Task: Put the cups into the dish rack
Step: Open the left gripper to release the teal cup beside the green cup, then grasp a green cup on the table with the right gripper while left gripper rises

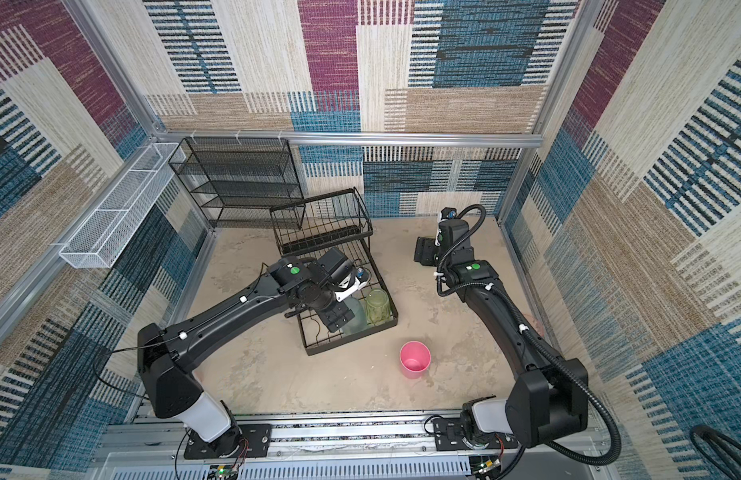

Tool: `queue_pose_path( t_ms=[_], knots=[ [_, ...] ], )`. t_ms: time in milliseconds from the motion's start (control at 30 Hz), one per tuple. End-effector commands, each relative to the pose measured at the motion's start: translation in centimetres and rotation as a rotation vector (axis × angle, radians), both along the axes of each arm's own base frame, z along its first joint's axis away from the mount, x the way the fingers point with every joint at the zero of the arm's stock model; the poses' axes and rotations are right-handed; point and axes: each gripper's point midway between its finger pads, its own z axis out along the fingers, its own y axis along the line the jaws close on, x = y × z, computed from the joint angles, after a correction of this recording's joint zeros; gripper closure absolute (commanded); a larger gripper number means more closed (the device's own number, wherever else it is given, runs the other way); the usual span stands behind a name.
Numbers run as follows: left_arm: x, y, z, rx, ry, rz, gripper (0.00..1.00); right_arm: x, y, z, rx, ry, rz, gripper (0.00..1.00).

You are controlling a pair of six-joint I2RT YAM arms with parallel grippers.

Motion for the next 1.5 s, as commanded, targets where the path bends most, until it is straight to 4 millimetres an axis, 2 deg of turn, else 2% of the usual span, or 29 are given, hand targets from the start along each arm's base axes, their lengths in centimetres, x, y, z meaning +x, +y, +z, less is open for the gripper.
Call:
queue_pose_path(
  t_ms=[0, 200, 300, 433, 500, 533, 567, 800, 1167, 1333, 1467],
  knots=[
    [0.1, -0.1, 1.7, -0.092, -0.060, 0.031, 0.10, 0.7, -1.5, -1.2, -0.015, 0.051, -0.085, 0.19],
    [-1.7, -0.2, 4.7, -0.319, -0.127, 0.005, 0.11, 3.6, -2.2, -3.7, -0.022, 0.132, -0.105, 0.27],
    [-3.0, -0.2, 5.8, -0.404, -0.141, -0.046, 0.11, 5.5, -1.8, -4.9, -0.048, 0.171, -0.088, 0.32],
    [-4.4, -0.1, 6.1, -0.455, -0.132, -0.112, 0.12, 8.0, -0.9, -6.6, -0.065, 0.225, -0.048, 0.43],
    [-4.6, 0.0, 6.1, -0.472, -0.126, -0.126, 0.12, 8.8, -0.6, -7.0, -0.071, 0.236, -0.038, 0.44],
    [-4.7, 0.0, 6.0, -0.483, -0.119, -0.133, 0.11, 9.0, -0.7, -7.9, -0.080, 0.256, -0.040, 0.45],
    [-4.6, 0.1, 6.0, -0.495, -0.119, -0.134, 0.11, 9.8, -0.7, -7.3, -0.084, 0.243, -0.040, 0.45],
    [-3.8, 0.2, 6.6, -0.599, -0.101, -0.117, 0.12, 11.7, -0.1, -10.6, -0.109, 0.312, -0.016, 0.51],
    [-2.1, 0.9, 6.5, -0.635, -0.085, -0.060, 0.12, 13.2, 0.3, -14.4, -0.142, 0.385, -0.003, 0.63],
    [-1.5, 1.3, 6.5, -0.640, -0.098, -0.032, 0.12, 13.6, 0.4, -15.4, -0.152, 0.404, -0.001, 0.70],
    [-0.9, 1.7, 6.6, -0.641, -0.112, -0.003, 0.12, 13.8, 0.6, -15.0, -0.151, 0.400, 0.005, 0.83]
  ],
)
